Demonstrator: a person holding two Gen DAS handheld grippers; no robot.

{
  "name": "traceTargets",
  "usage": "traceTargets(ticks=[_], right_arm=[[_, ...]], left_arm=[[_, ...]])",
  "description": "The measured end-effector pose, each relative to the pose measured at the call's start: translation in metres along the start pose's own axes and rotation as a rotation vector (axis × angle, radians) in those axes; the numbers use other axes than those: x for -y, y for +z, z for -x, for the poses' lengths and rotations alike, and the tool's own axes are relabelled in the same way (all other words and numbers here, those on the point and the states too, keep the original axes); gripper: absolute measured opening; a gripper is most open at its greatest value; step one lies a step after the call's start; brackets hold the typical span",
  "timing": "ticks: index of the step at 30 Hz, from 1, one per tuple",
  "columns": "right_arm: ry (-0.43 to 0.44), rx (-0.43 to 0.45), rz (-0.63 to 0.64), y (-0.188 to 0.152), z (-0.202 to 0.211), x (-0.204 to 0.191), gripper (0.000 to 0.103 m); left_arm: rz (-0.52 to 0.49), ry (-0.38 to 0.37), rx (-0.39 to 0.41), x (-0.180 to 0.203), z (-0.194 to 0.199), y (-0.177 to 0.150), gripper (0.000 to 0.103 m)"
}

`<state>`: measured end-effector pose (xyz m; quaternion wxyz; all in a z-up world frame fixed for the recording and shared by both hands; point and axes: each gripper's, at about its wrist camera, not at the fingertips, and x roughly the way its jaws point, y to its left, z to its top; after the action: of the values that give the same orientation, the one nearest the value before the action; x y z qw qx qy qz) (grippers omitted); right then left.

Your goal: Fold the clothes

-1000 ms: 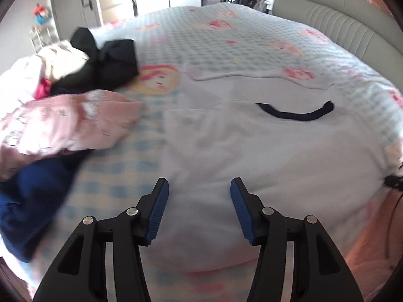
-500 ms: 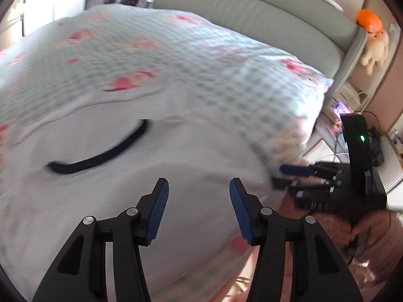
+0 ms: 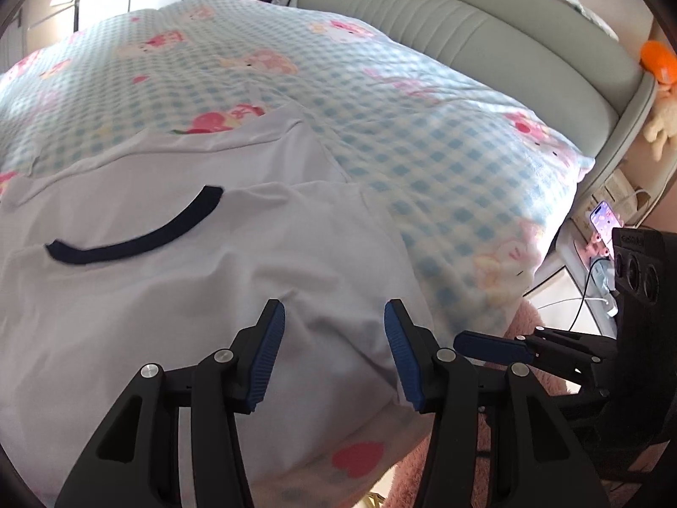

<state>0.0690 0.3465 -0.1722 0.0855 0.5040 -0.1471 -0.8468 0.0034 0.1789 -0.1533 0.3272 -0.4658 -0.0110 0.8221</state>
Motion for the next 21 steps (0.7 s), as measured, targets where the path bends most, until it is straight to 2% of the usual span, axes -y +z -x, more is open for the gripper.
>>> traceTargets(ticks=[4,10,14,17,21], right_arm=[[0.027,-0.014,-0.004,-0.001,-0.007,-0.005,0.048],[0.028,-0.025,0.082,0.007,-0.007,-0.024,0.048],[-0.015,-0.021,0.114,0.003,0.003,-0.025,0.049],[-0.089,-0.013,0.027,0.004,0.003,-0.008,0.049],[-0.131,-0.007,-0.027,0.005,0.002,0.006,0.049]], left_arm=[[0.055,-0.074,0.01,-0.009,0.009,-0.007,0.051],[0.072,-0.117,-0.02,-0.011,-0.002,-0.006,0.051],[0.055,-0.056,-0.037,-0.01,-0.013,-0.011,0.051],[0.081,-0.074,-0.031,-0.018,-0.009,-0.013,0.051],[0.095,-0.063,-0.054,-0.028,-0.013,-0.017,0.051]])
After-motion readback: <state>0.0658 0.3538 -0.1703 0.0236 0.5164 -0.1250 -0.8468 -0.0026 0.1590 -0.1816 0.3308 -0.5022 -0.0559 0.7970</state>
